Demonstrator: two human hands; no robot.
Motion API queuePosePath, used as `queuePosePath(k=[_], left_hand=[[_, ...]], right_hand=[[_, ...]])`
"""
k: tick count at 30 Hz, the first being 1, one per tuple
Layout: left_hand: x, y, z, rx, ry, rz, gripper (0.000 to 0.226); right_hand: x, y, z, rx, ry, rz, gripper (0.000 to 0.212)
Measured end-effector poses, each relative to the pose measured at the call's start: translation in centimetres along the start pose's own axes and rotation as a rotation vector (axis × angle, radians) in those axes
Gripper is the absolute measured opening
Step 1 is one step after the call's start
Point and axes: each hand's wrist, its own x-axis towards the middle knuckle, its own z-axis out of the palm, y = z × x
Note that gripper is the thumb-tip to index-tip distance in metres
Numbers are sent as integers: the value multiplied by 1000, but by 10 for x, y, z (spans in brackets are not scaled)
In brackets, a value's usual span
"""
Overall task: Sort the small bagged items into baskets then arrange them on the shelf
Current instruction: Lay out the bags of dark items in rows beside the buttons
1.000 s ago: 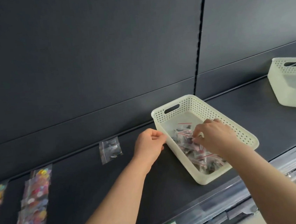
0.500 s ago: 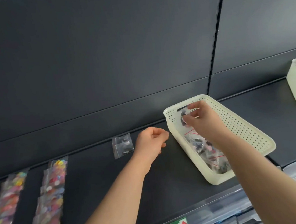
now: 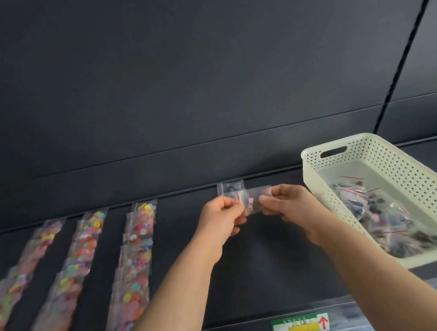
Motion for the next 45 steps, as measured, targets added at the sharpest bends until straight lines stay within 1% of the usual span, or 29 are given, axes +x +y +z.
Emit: queuePosePath(k=[3, 8, 11, 14, 17, 24, 28, 32, 35, 37, 39, 42, 45], left_hand=[[1, -12, -8, 46, 38, -11, 9], [7, -25, -15, 133, 80, -45, 8], [13, -31, -19, 183, 91, -76, 7], [23, -37, -21, 279, 140, -85, 8], [29, -41, -21, 390, 214, -74, 10], [37, -40, -21, 478, 240, -90, 24], [39, -39, -20, 500, 261, -114, 26], [37, -35, -19, 518, 270, -111, 26], [33, -35, -19, 469, 286, -92, 26], [33, -33, -17, 435, 296, -53, 27], [33, -28, -10, 372, 272, -10, 28], [28, -10, 14, 311, 173, 52, 25], [19, 5, 44, 307, 53, 106, 19]], right_hand=[[2, 8, 8, -75, -49, 42, 11], [11, 20, 19, -45, -42, 134, 8], [17, 22, 25, -58, -47, 142, 6], [27, 26, 31, -175, 69, 83, 9], [39, 33, 37, -284, 151, 75, 14], [44, 38, 45, -450, 293, 63, 26], [41, 35, 49, -492, 346, 51, 31], [41, 35, 48, -466, 346, 36, 33], [38, 36, 41, -408, 332, -22, 27], [33, 30, 32, -501, 332, -104, 18], [24, 18, 20, -654, 356, -223, 12], [9, -2, -4, -886, 443, -339, 15], [-6, -11, -38, -1053, 542, -359, 18]])
